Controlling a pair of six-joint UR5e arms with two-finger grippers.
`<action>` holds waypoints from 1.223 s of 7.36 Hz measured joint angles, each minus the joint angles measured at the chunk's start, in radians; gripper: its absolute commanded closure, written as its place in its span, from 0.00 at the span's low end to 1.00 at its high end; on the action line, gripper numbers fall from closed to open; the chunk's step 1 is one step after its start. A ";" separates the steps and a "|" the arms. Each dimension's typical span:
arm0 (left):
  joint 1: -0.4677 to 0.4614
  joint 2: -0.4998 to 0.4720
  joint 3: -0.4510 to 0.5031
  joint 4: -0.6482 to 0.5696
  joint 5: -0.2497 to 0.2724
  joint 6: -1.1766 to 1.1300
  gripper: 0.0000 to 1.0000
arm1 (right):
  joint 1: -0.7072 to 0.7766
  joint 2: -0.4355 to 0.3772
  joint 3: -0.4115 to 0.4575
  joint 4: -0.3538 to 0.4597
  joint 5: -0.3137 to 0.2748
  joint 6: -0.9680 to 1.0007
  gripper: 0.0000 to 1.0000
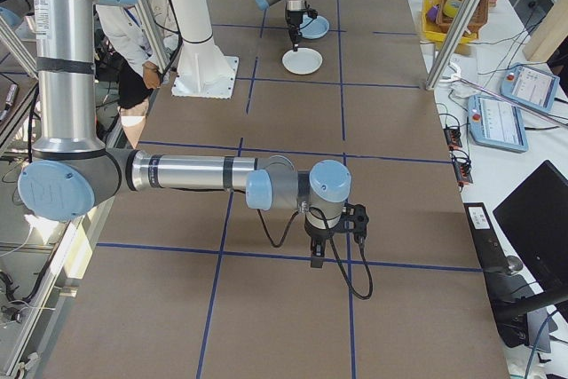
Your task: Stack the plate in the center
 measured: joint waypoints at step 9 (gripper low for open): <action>-0.346 0.249 -0.096 -0.006 -0.347 0.411 1.00 | 0.000 0.000 0.000 0.000 0.001 -0.001 0.00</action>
